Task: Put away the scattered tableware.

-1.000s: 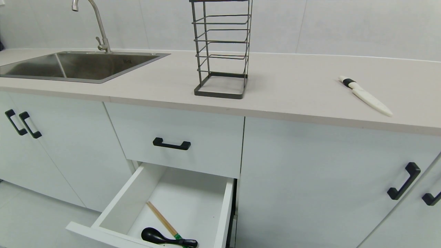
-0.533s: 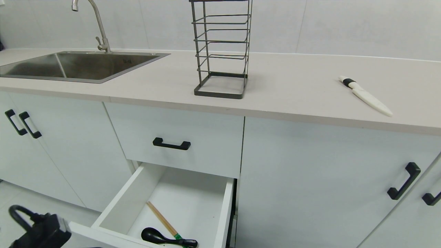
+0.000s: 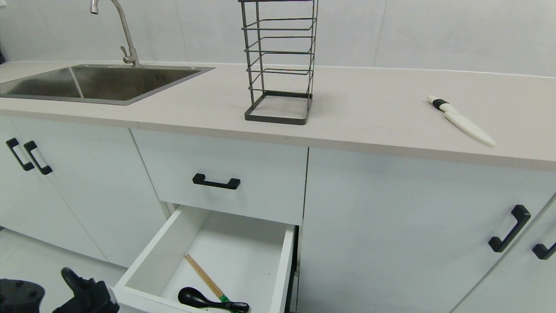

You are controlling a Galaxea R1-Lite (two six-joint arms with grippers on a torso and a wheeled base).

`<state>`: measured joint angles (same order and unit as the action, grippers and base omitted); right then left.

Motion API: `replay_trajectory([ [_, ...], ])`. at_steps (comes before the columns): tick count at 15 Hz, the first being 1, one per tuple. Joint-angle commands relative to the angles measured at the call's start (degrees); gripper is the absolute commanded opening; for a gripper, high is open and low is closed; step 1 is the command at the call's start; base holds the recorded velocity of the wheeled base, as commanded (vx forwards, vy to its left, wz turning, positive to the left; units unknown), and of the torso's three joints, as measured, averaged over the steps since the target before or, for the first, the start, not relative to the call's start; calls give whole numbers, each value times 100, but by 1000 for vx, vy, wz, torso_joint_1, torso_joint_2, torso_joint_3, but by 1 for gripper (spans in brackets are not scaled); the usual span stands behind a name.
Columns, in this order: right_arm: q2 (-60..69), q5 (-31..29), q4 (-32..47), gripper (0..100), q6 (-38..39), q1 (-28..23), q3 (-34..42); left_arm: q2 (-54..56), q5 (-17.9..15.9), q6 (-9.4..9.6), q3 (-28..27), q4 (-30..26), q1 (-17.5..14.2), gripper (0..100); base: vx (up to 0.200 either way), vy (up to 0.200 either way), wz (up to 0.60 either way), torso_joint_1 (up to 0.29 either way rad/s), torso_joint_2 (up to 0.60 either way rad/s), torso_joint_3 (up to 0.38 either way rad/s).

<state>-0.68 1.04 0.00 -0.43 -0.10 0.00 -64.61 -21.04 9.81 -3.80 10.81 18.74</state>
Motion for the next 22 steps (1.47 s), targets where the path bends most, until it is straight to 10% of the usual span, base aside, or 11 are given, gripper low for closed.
replay_trajectory([
  [1, -20, 2, 0, 100, -1, 1, 0, -263, -5, -58, 2, 44, -28, 100, 0, 0, 0, 0, 0, 0],
  [15, -20, 2, 0, 100, -1, 1, 0, -1352, 619, -138, -42, 852, -2, 100, 0, 0, 0, 0, 0, 0],
  [22, -20, 2, 0, 100, -1, 1, 0, -2460, 619, -138, -59, 2390, -19, 100, 0, 0, 0, 0, 0, 0],
])
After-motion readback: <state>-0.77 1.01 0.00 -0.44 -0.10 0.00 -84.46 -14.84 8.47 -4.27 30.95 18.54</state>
